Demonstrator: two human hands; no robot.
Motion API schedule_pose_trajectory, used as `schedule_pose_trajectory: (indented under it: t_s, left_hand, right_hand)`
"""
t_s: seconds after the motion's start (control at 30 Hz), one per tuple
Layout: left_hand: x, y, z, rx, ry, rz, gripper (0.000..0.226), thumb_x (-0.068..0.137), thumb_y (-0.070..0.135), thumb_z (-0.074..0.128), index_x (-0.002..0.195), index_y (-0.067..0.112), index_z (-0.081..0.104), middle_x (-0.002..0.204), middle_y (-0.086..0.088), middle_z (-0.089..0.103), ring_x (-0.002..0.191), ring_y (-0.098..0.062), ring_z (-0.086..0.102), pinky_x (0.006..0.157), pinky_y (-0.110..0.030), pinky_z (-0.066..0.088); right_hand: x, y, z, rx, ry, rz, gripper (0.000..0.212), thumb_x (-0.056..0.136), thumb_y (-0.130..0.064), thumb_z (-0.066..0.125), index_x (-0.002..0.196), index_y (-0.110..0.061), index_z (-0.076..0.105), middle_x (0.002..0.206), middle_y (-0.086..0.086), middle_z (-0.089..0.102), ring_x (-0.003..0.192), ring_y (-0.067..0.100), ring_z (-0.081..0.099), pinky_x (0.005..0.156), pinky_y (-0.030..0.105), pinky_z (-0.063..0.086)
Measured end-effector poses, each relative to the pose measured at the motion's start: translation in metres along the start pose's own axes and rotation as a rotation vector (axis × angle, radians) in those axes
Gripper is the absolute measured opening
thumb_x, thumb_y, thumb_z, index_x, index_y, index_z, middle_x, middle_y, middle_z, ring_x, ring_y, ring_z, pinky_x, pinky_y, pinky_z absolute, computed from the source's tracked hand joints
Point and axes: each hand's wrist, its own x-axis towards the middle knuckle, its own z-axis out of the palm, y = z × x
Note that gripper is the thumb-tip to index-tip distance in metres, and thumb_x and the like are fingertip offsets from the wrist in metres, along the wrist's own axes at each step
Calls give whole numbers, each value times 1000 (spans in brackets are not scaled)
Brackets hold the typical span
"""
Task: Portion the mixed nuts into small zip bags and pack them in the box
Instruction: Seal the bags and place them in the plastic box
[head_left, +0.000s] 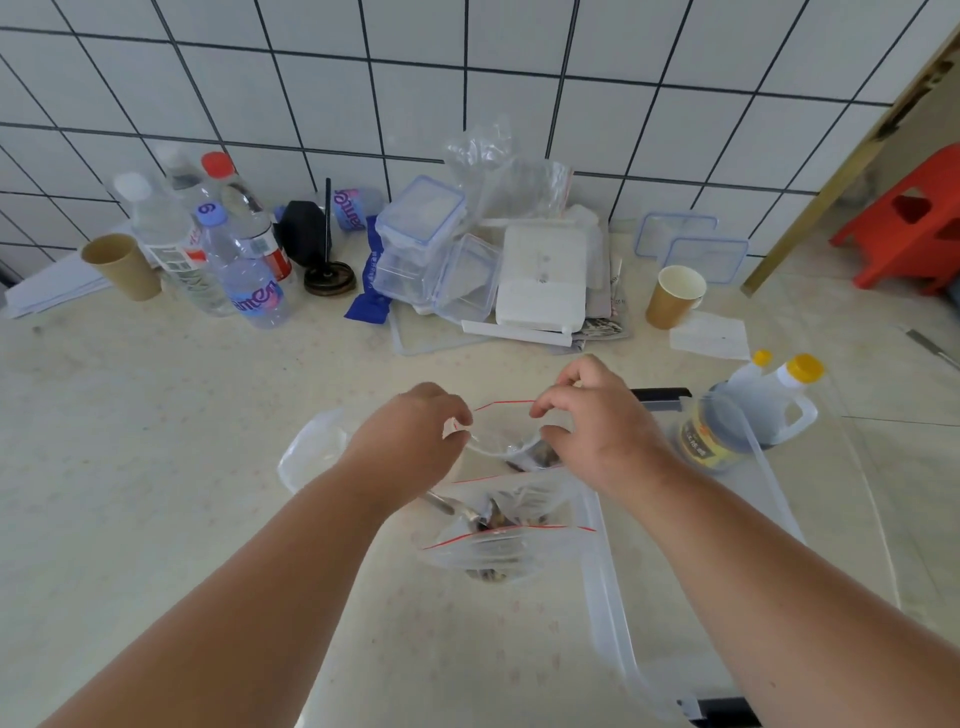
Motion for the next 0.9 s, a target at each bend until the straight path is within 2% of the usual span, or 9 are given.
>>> schedule_pose_trajectory:
  t_s: [0.1,0.17,0.23,0.4,0.47,0.57,0.7,0.83,0.9]
  left_hand:
    - [16,-3,10,96,-87,3,26,100,23,60,120,36,71,137,9,54,121,-17,55,95,-29,46]
    - [22,-5,18,165,-146,13,35,100,17,60,127,38,68,147,9,49,132,-19,49,101,-33,45]
    - [25,-6,24,184,-165,12,39,98,14,62,130,36,67,147,10,49,133,-19,49,103,-34,45]
    - [28,-9,27,163,-70,-42,21,101,24,61,120,28,70,123,7,63,113,-19,60,86,-26,42]
    - [27,-10,23,143,-30,-54,19,102,27,60,117,26,72,117,5,67,107,-19,62,83,-26,41]
    - [20,-8,15,61,37,-50,16,101,24,63,110,22,76,109,6,69,95,-14,60,80,-25,40]
    - [12,-1,4,7,108,-24,15,102,20,62,105,18,77,105,6,71,91,-11,58,79,-22,41]
    - [6,9,-6,-27,207,2,13,100,18,64,102,17,77,101,6,71,86,-10,56,76,-22,41]
    - [3,12,-12,-55,273,20,10,98,17,67,99,18,77,96,10,67,81,-9,53,69,-15,38]
  right_hand:
    - [7,1,3,-79,-92,17,21,81,-17,71,93,-34,73,116,-13,40,113,12,40,84,25,37]
    - [10,2,5,-98,-148,55,22,80,-17,70,94,-34,72,113,-10,44,110,16,44,89,26,41]
    - [12,2,6,-111,-144,61,20,81,-16,70,93,-32,72,106,-8,48,106,18,48,89,27,42]
    - [14,2,2,-39,-40,12,9,84,-16,72,90,-16,78,94,-5,60,103,19,53,79,23,37]
    - [12,4,-2,19,19,10,6,80,-16,76,85,-13,78,87,-7,58,90,18,58,71,23,37]
    - [9,7,-8,70,62,39,6,77,-18,81,80,-15,76,79,-13,53,70,6,49,61,20,33]
    - [6,7,-17,99,103,42,8,76,-14,82,80,-15,75,75,-15,51,70,6,47,66,22,33]
    - [4,6,-28,94,160,12,12,72,-9,83,78,-14,73,80,-11,54,68,8,48,62,10,31]
    - [2,6,-33,95,162,7,15,71,-12,84,76,-16,71,78,-11,53,68,11,51,63,15,35]
